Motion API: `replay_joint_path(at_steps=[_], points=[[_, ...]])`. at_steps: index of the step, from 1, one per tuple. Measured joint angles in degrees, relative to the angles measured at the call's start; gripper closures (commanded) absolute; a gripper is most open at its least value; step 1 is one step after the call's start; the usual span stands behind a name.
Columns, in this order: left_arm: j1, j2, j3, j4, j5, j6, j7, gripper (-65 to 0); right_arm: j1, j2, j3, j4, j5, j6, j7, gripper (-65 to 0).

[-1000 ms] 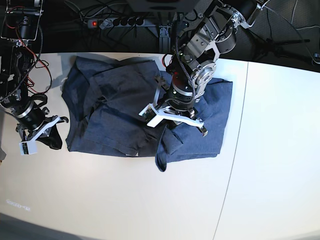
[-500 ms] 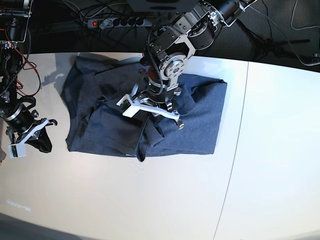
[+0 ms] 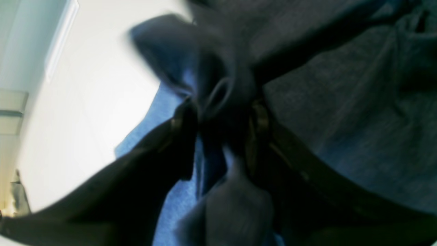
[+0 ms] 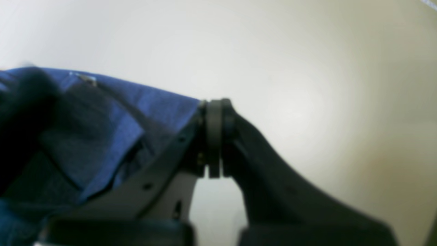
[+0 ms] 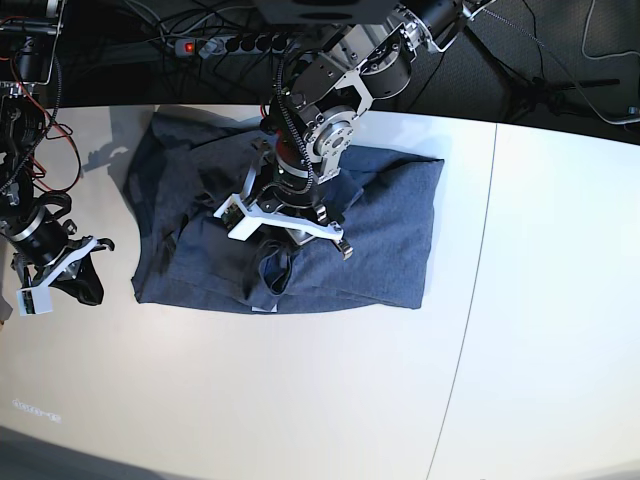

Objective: Fold the T-shirt properly
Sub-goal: 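Lift the hem end with the left gripper and fold it toward the right gripper, then lower the held end onto the shirt and release with the left gripper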

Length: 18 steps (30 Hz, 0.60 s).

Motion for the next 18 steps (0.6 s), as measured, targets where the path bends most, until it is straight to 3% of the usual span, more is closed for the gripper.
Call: replay_joint_path(at_steps=[3, 12, 14, 17, 18], points=[[-0.02, 2.16, 0.00, 0.04, -0.59, 0.24, -0.13, -25.7, -0.02, -0.02, 0.00, 0.02, 0.00, 0.00, -0.04, 0.0], [-0.20, 2.36, 0.44, 9.88, -0.37, 1.75, 3.41, -24.8, 0.00, -0.02, 0.00, 0.02, 0.17, 0.00, 0.02, 0.0], [-0.15, 2.36, -0.13, 10.29, -0.52, 1.75, 3.41, -18.2, -0.02, -0.02, 0.00, 0.02, 0.17, 0.00, 0.00, 0.0], [0.02, 1.20, -2.25, 10.29, -0.66, 1.73, 3.39, 0.0, 0.00, -0.02, 0.00, 0.02, 1.11, 0.00, -0.02, 0.0], [0.02, 0.22, -2.95, 10.29, -0.76, 1.73, 3.28, 0.0, -0.02, -0.02, 0.00, 0.02, 2.27, 0.00, -0.15, 0.0]])
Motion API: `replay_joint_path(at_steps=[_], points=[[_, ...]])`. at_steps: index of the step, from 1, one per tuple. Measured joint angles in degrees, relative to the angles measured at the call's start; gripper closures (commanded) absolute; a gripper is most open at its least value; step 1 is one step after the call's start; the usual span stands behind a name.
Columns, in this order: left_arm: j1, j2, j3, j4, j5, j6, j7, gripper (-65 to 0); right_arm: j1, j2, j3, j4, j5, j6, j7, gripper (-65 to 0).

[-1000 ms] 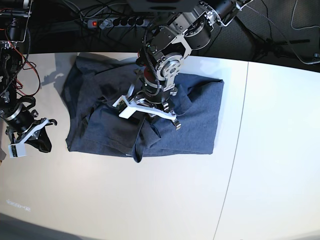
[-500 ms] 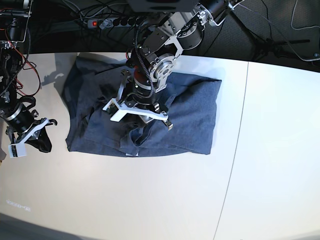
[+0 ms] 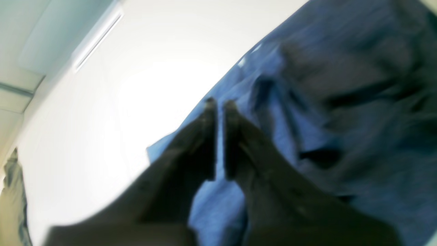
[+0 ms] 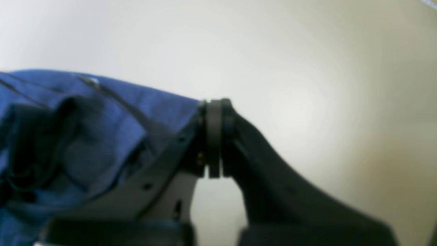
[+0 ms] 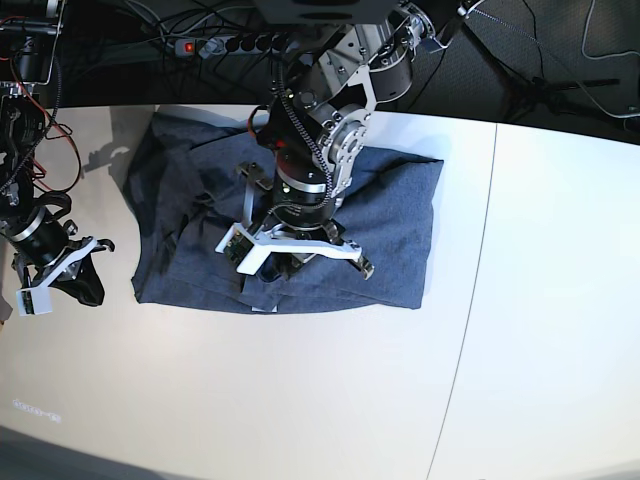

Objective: Fold the T-shirt properly
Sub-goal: 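Lower the held end onto the shirt and release with the left gripper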

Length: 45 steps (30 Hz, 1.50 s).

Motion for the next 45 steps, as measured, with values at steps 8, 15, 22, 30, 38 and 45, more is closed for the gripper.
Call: replay_joint_path(at_steps=[8, 15, 22, 30, 38, 45], points=[[3.65, -4.52, -12.31, -0.04, -12.90, -3.80, -3.04, 0.0, 0.00, 0.00, 0.00, 0.00, 0.92, 0.00, -1.14, 0.0], [8.98, -4.48, -15.19, -0.04, -18.56, -7.56, -5.29, 0.0, 0.00, -1.33, 0.00, 0.00, 1.33, 0.02, -1.14, 0.0], [12.55, -4.26, -6.32, -1.25, -21.33, -7.69, -8.31, 0.0, 0.00, -1.57, 0.00, 0.00, 1.40, 0.02, -1.07, 0.0], [10.84, -4.33, -3.02, -2.54, -18.25, -10.62, -9.11, 0.0, 0.02, -1.57, 0.00, 0.00, 1.25, 0.00, -1.18, 0.0], [6.62, -4.04, -6.14, 1.68, -17.33, -10.60, -9.33, 0.0, 0.72, -1.60, 0.00, 0.00, 1.33, 0.02, -1.14, 0.0], [3.43, -4.04, -13.90, 0.55, -24.26, -10.60, -15.23, 0.0, 0.70, -1.62, 0.00, 0.00, 1.29, 0.02, -1.40, 0.0]])
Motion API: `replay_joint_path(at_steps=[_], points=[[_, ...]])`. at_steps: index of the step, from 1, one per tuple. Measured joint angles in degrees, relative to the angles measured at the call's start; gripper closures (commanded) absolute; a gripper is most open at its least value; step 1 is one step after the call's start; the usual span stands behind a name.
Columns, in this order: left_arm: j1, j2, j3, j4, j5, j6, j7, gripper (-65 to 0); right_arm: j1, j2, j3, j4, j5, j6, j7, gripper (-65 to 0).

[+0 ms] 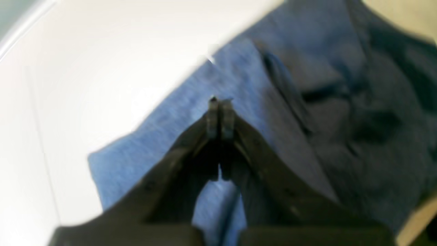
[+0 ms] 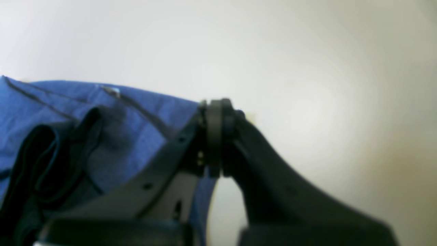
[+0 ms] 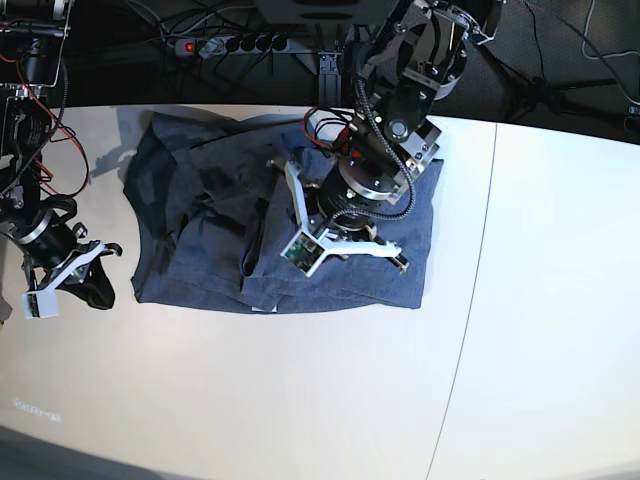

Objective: Fold the T-shirt properly
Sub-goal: 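Lower the held end onto the shirt and release with the left gripper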

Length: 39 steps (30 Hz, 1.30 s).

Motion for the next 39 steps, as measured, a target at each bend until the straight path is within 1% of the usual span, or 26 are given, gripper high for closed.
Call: replay_joint_path(at_steps=[3, 4, 6, 9, 15, 20, 23, 26, 28, 30, 33, 35, 37, 39], points=[[-1.70, 0.04, -0.68, -5.53, -1.64, -0.33, -0.37, 0.0, -0.04, 0.00, 0.00, -0.02, -0.04, 0.00, -0.24, 0.0], [-2.51, 0.39, -0.72, -7.69, -1.57, -0.98, -0.24, 0.0, -0.02, -0.02, 0.00, -0.02, -0.02, 0.00, -0.35, 0.0], [-4.13, 1.95, -0.76, -11.50, -1.42, -2.47, -0.42, 0.0, -0.02, -0.02, 0.00, 0.00, 0.00, 0.00, -0.28, 0.0], [-5.64, 4.85, -0.55, -15.58, -1.64, -2.97, -1.16, 0.0, -0.04, -0.20, 0.00, -0.02, 0.00, 0.00, -0.46, 0.0], [-8.39, 7.10, -0.72, -20.11, -1.66, -3.23, -2.21, 0.0, -0.02, -0.20, 0.00, 0.00, 0.00, -0.02, -0.83, 0.0], [-8.07, 8.44, -0.15, -22.88, -6.38, -6.97, -2.27, 0.0, -0.07, -0.15, 0.00, -0.02, 0.00, 0.00, -1.03, 0.0], [-8.07, 8.35, 1.16, -23.17, -6.01, -7.04, -2.23, 0.0, 0.00, -0.28, 0.00, 0.00, 0.04, 0.00, -2.27, 0.0], [-8.09, 8.41, 1.27, -23.17, -6.03, -7.04, -0.13, 0.0, -0.04, -1.11, 0.00, 0.00, 0.07, 0.00, -4.26, 0.0], [-8.41, 8.44, -0.24, -22.29, -6.45, -7.10, 2.29, 0.0, -0.04, -1.25, 0.00, 0.00, 0.26, 0.00, -5.73, 0.0], [-8.87, 8.33, -2.43, -20.00, -8.68, -7.08, 4.42, 0.0, 0.00, -1.09, 0.00, -0.02, 0.24, 0.00, -6.91, 0.0], [-9.16, 6.73, -3.98, -17.07, -14.62, -9.14, 4.11, 0.0, -0.04, -1.14, 0.00, -0.02, -0.66, 0.00, -9.66, -15.9], [-8.90, 5.35, -5.01, -16.06, -15.37, -10.03, 4.57, 0.0, -0.02, -0.98, 0.00, -0.02, -1.11, 0.00, -11.58, -23.4], [-8.90, 3.98, -6.14, -15.28, -15.61, -10.08, 4.68, 0.0, 0.02, -0.55, 0.00, -0.90, -1.07, -0.02, -13.70, -27.3], [-9.03, 2.75, -7.13, -14.95, -16.02, -10.12, 4.48, 0.0, 0.11, 0.15, 0.00, -2.62, -0.72, -0.02, -15.65, -28.1]])
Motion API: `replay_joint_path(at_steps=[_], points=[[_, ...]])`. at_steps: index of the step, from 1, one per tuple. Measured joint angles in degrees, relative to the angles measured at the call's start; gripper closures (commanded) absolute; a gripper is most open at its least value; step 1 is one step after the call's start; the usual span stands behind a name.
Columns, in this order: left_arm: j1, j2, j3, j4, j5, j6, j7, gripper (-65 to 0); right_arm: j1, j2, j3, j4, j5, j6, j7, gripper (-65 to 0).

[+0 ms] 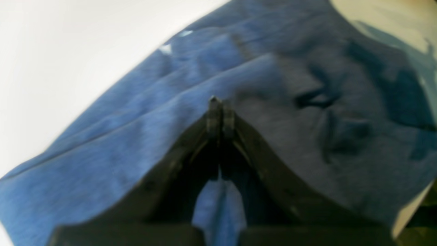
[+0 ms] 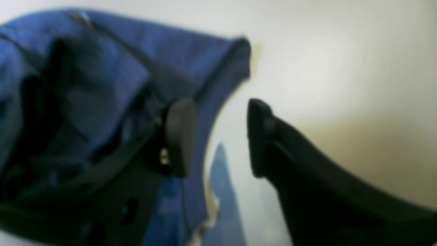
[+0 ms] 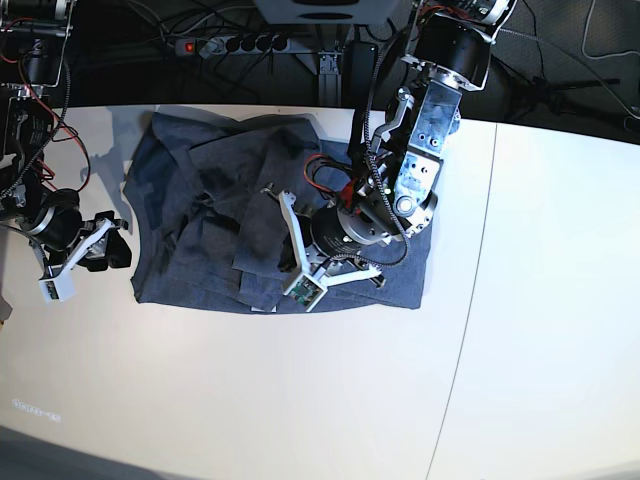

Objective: Fold the T-shirt properly
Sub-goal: 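Lower the held end onto the shirt and release with the left gripper, then grasp the folded bundle edges with both grippers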

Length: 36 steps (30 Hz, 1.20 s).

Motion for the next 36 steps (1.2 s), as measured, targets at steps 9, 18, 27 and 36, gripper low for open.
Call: replay_joint_path(at_steps=[9, 18, 27, 36], points=[[0.37, -7.58, -9.14, -0.02, -8.46, -3.48, 3.61, 0.0, 0.22, 1.46, 0.02, -9.92, 8.41, 0.00, -6.25, -30.2], [2.40, -8.41, -18.01, -0.02, -13.79, -7.21, 5.62, 0.0, 3.39, -0.83, 0.24, -14.91, 10.82, 0.00, -7.02, -30.2], [3.54, -8.46, -18.16, -0.02, -13.53, -8.13, 5.95, 0.0, 4.96, -5.07, -5.38, -15.34, 12.31, -0.07, -7.50, -30.1], [3.54, -14.10, -18.23, -0.02, -13.51, -8.15, 5.95, 0.0, 4.94, -5.09, -5.46, -15.34, 9.01, -0.11, -7.23, 0.0]])
